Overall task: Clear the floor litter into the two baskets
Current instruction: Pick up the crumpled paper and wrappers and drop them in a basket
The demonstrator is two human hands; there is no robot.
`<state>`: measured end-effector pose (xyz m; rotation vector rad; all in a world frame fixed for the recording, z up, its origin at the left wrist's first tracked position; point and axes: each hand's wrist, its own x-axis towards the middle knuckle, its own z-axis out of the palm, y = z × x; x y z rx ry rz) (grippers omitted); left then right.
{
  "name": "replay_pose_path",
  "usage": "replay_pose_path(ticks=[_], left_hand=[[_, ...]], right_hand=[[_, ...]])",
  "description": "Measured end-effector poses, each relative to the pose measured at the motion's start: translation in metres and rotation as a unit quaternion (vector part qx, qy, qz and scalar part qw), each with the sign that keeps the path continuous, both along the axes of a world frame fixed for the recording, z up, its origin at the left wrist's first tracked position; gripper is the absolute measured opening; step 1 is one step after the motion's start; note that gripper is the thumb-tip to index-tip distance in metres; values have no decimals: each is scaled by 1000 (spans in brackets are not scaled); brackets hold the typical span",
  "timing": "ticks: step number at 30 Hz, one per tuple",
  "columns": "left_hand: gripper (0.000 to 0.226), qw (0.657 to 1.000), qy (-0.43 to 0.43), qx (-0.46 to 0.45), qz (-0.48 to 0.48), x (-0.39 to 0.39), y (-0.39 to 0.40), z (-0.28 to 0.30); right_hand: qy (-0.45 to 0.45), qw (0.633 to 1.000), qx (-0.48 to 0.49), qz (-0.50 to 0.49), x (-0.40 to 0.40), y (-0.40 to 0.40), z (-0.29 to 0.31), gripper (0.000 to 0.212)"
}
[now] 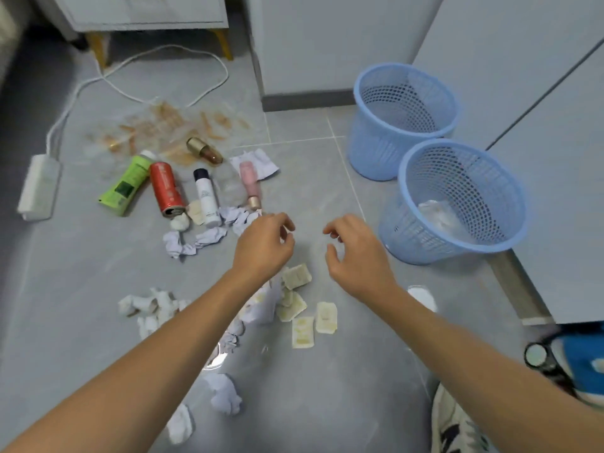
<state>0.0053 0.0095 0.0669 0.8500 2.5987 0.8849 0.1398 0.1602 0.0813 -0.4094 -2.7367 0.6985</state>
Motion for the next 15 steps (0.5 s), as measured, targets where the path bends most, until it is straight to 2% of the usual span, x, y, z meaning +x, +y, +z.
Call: replay_pose_path(ticks=[4, 7, 10, 15], left_hand=[[30, 993, -29, -112, -11, 20, -54, -47], [44, 989, -37, -138, -38, 41, -71, -74], [61, 983, -17, -167, -79, 55, -76, -91], [50, 979, 68, -180, -61, 61, -88, -104]], right_hand=[[-202, 978, -46, 41, 11, -37, -67, 23], [-277, 957, -59, 60, 22, -56, -99, 36], [-269, 960, -43, 66, 28, -71, -118, 52], [-222, 974, -2, 40, 21, -83, -130, 56]])
